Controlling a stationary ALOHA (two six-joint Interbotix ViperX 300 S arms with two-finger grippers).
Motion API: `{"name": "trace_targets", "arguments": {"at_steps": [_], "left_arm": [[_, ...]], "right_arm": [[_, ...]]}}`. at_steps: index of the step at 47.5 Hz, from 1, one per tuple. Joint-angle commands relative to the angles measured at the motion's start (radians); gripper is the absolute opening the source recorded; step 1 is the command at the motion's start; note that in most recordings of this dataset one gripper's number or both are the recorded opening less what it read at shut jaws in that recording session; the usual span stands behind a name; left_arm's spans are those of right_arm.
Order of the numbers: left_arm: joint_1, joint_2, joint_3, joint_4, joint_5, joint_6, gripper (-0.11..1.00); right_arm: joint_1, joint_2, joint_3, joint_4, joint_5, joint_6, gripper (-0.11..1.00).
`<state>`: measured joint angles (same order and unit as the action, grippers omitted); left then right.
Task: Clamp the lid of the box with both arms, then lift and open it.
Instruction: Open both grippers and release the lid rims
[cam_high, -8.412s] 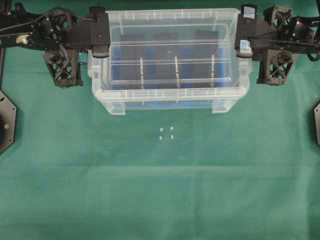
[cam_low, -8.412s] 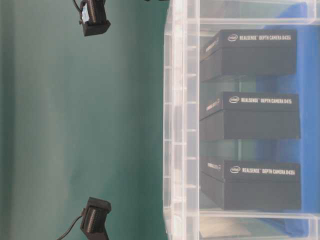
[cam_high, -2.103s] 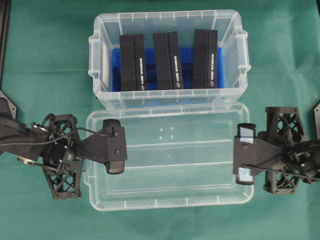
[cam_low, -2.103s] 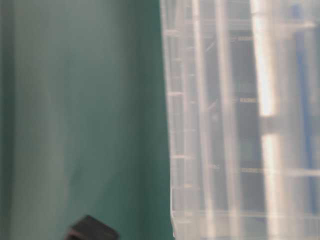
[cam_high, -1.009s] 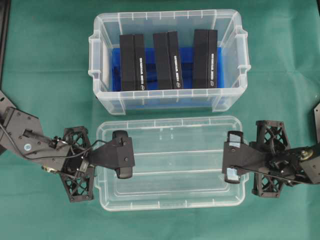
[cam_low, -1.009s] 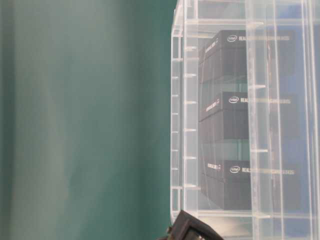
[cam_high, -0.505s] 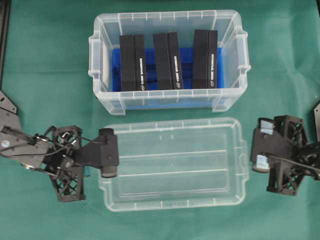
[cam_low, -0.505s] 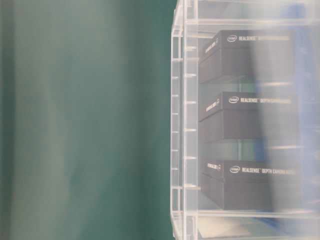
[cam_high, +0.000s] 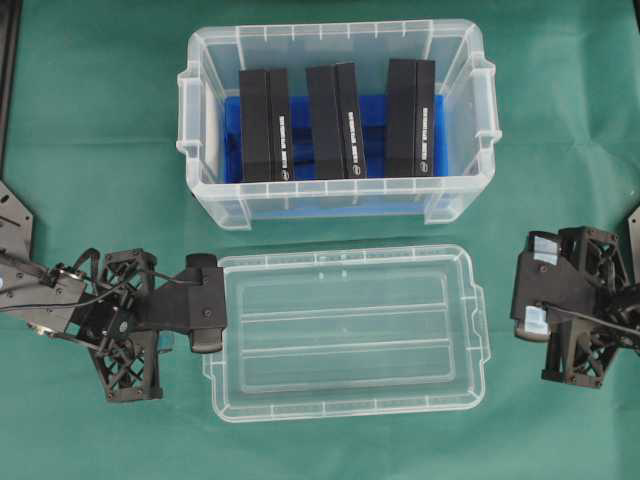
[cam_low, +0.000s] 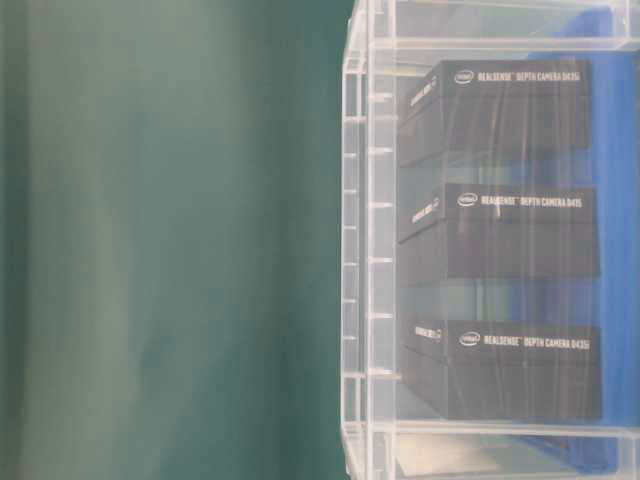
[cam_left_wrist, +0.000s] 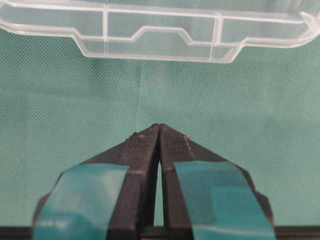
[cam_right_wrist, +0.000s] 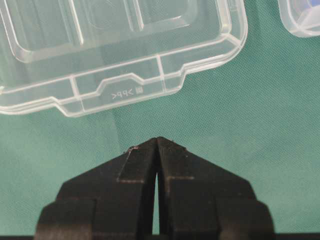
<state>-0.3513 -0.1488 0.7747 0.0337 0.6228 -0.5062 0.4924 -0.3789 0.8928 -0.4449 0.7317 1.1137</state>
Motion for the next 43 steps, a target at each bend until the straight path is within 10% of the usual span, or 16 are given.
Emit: {"name": "trace_targets", "arguments": {"at_steps": [1,26,43], "left_arm": [[-0.005,-0.02,-0.018,0.003,-0.005,0.002,0.01],[-0.144,-0.031,-0.196,0.012,-0.005,0.014,0.01],[-0.126,-0.077,-0.305,0.031,-0.005,0.114,0.01]], "right_arm": [[0.006,-0.012,-0.012,-0.006,-0.003,0.003,0.0],[0.043,-0.031,-0.15,-0.017,-0.032,-0.009,0.0],[0.043,-0.049,-0.241,-0.198,-0.021,-0.02,0.0]]}}
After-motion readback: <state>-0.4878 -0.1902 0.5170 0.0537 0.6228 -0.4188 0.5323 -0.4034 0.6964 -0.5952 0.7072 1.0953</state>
